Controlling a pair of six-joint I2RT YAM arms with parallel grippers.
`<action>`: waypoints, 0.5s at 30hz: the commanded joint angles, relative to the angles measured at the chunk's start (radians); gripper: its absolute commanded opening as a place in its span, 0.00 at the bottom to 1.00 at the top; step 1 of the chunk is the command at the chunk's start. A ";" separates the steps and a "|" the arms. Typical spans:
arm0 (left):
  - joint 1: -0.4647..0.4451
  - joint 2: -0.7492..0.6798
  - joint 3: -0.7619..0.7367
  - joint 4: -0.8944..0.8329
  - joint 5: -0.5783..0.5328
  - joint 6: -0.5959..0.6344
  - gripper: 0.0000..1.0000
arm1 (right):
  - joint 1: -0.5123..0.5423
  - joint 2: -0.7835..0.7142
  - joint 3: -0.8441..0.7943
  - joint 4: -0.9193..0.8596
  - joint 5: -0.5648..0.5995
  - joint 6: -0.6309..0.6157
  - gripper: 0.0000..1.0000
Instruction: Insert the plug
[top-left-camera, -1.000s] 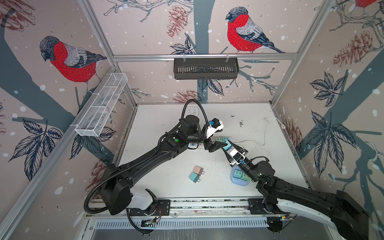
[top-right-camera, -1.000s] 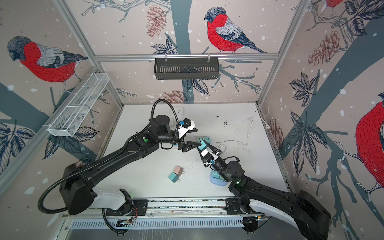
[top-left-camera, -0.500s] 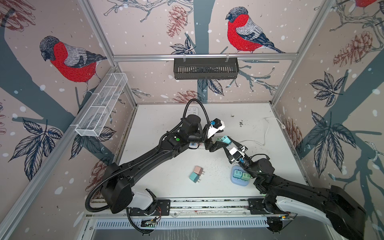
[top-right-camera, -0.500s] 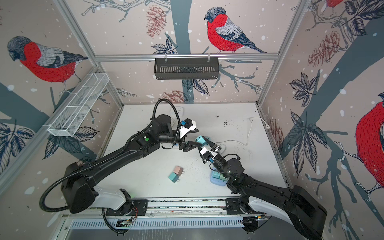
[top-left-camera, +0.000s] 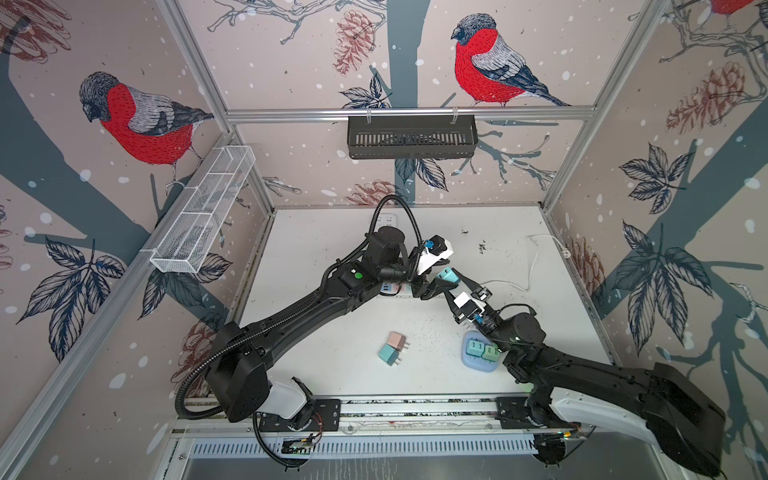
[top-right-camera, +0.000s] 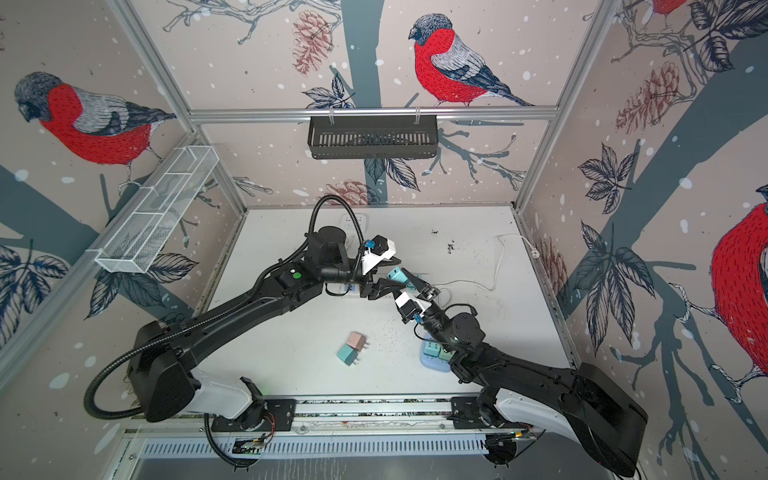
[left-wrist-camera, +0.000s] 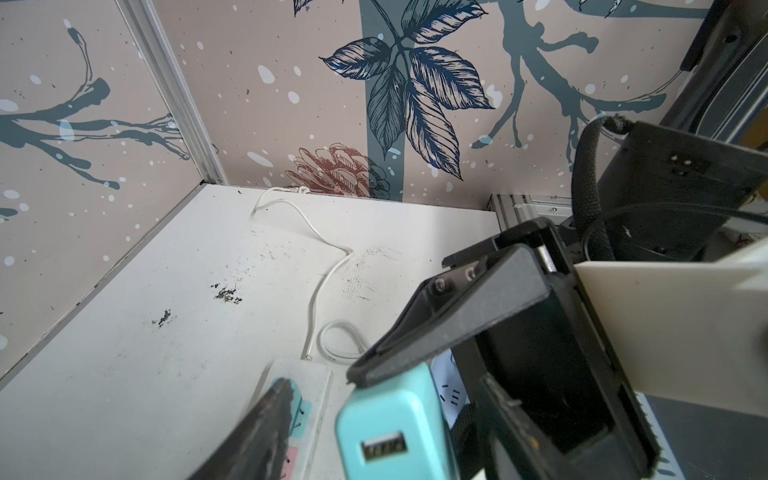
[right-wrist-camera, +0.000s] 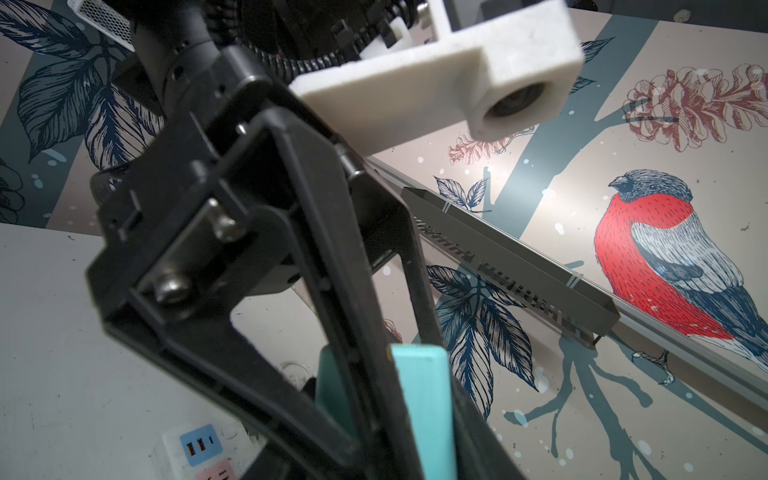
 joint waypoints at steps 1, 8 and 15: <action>-0.002 0.008 0.006 -0.054 0.037 0.035 0.66 | 0.008 -0.001 0.019 0.076 -0.016 0.000 0.12; -0.003 0.041 0.041 -0.110 0.108 0.078 0.29 | 0.012 0.004 0.023 0.070 -0.017 -0.006 0.13; -0.001 0.047 0.049 -0.107 0.116 0.086 0.00 | 0.014 -0.013 0.024 0.032 -0.023 0.013 0.35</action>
